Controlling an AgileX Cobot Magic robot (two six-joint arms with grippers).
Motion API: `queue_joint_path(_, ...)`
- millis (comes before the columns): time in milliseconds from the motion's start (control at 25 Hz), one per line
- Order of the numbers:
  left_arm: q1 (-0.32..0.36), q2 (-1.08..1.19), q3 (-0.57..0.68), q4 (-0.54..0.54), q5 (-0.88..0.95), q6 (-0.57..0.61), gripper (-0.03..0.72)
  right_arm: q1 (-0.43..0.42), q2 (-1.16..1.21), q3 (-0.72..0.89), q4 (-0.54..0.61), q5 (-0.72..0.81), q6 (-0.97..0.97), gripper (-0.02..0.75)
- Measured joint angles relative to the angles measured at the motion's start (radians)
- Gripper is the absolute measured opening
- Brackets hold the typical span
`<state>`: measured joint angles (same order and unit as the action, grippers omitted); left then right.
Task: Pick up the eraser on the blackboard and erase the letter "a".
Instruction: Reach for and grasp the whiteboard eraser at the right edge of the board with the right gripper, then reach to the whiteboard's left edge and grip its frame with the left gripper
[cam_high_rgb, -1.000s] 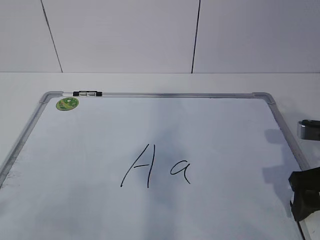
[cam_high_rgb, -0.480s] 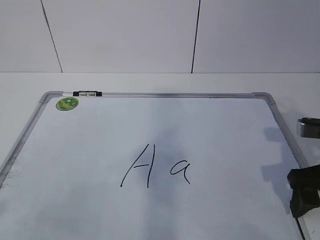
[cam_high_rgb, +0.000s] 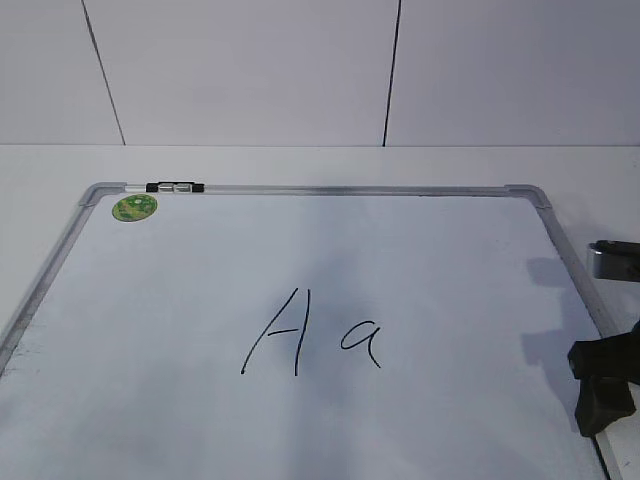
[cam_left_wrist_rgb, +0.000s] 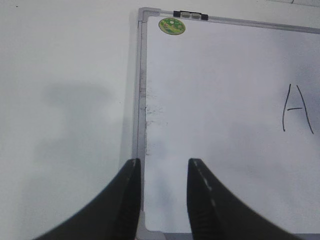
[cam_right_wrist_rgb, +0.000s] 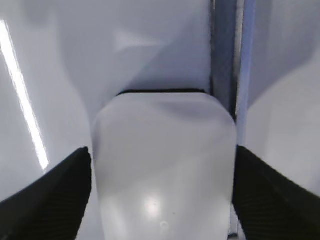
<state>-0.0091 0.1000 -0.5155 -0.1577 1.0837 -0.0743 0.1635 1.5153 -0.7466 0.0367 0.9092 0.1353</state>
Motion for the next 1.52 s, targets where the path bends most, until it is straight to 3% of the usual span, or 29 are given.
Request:
queue_joint_path(400, 0.000, 0.000, 0.000, 0.000, -0.005, 0.000, 0.241, 0.000, 0.000, 0.000, -0.012, -0.008, 0.000, 0.562)
queue_joint_path(1520, 0.000, 0.000, 0.000, -0.002, -0.010, 0.000, 0.240, 0.000, 0.000, 0.000, -0.015, -0.008, 0.000, 0.531)
